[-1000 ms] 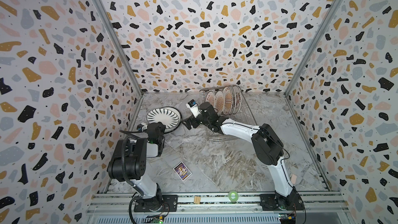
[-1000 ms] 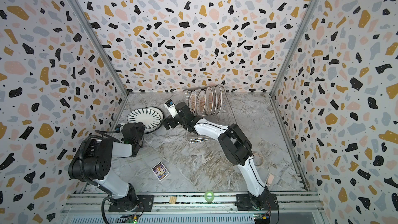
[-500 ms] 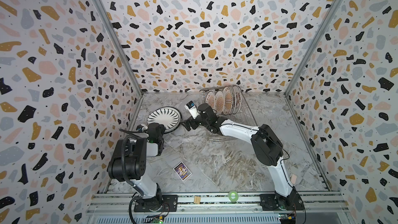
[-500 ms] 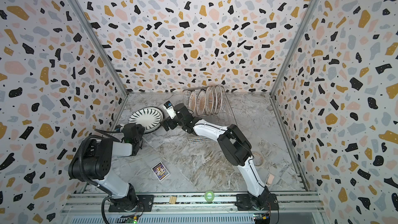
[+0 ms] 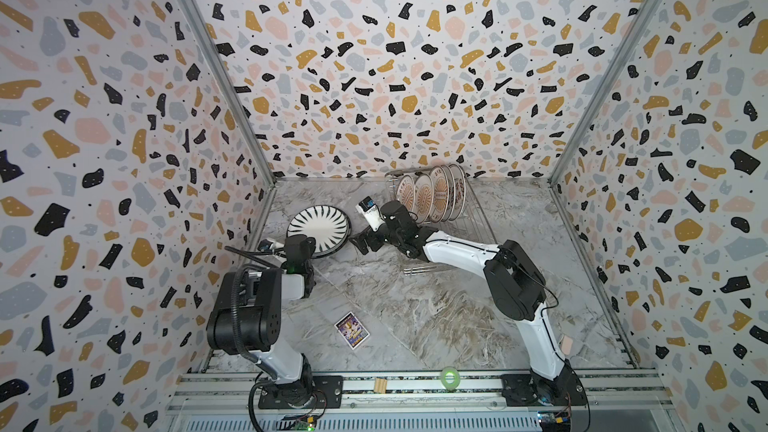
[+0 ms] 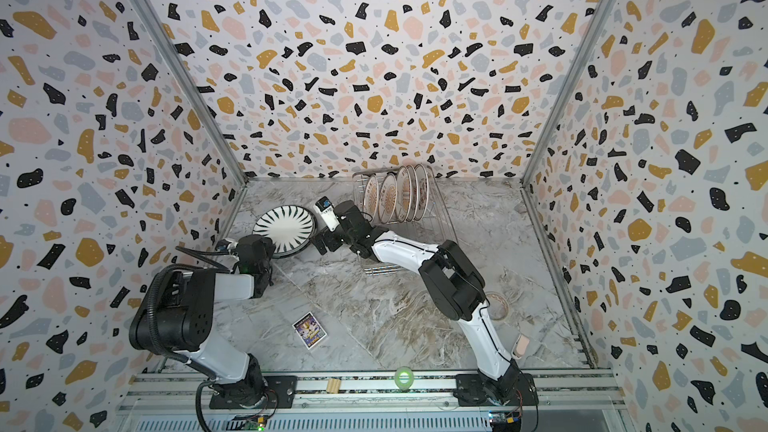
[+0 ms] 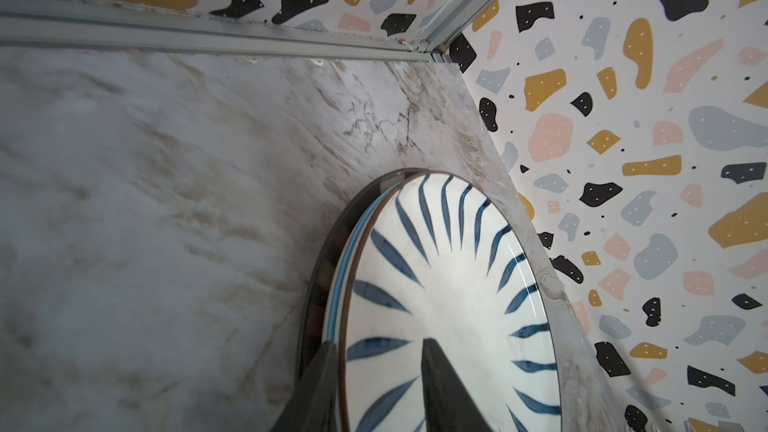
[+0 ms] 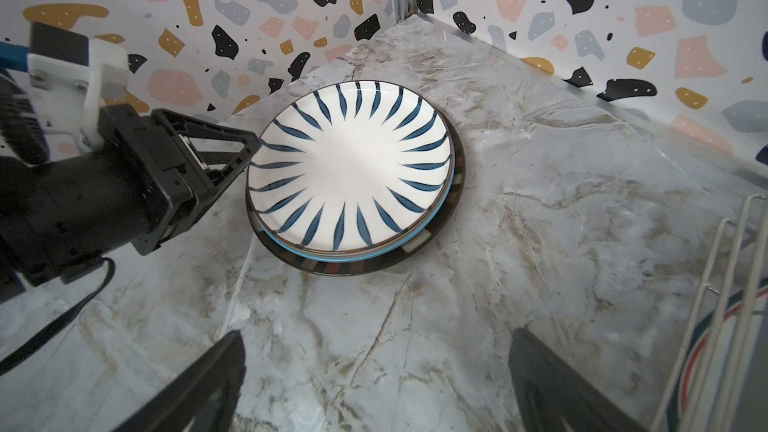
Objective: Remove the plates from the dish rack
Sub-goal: 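Open the left gripper and lift it off the stacked plates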
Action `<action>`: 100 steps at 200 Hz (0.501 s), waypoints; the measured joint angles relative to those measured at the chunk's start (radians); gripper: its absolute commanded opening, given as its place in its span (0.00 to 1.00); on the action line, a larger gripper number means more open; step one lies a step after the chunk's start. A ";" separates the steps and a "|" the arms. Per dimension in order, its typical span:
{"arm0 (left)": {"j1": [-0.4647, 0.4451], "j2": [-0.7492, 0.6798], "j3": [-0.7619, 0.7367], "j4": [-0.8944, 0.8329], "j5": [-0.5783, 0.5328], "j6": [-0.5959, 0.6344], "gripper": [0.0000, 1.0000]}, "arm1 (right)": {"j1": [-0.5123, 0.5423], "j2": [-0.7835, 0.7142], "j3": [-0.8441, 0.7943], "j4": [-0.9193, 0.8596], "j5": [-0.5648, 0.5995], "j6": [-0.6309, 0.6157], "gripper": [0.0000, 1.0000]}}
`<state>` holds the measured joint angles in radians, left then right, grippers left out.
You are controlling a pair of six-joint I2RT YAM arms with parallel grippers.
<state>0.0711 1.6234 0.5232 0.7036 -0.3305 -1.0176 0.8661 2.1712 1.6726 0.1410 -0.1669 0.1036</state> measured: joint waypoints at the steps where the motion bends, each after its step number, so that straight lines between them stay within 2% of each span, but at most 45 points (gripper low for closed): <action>1: 0.000 -0.001 0.000 0.000 -0.001 0.000 0.35 | 0.000 0.000 0.000 0.000 0.000 0.000 1.00; 64: 0.000 -0.023 -0.002 0.003 -0.020 0.007 0.36 | 0.004 -0.002 0.000 -0.014 0.013 -0.009 1.00; 81: 0.000 -0.074 -0.018 0.003 -0.024 0.011 0.41 | 0.008 -0.010 -0.004 -0.013 0.023 -0.018 1.00; 100: 0.000 -0.151 -0.042 0.000 -0.027 0.018 0.57 | 0.015 -0.054 -0.043 -0.005 0.034 -0.035 1.00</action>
<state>0.0711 1.4727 0.4812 0.7033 -0.3576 -0.9993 0.8814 2.1174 1.6291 0.1360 -0.1333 0.0681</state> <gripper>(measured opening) 0.493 0.996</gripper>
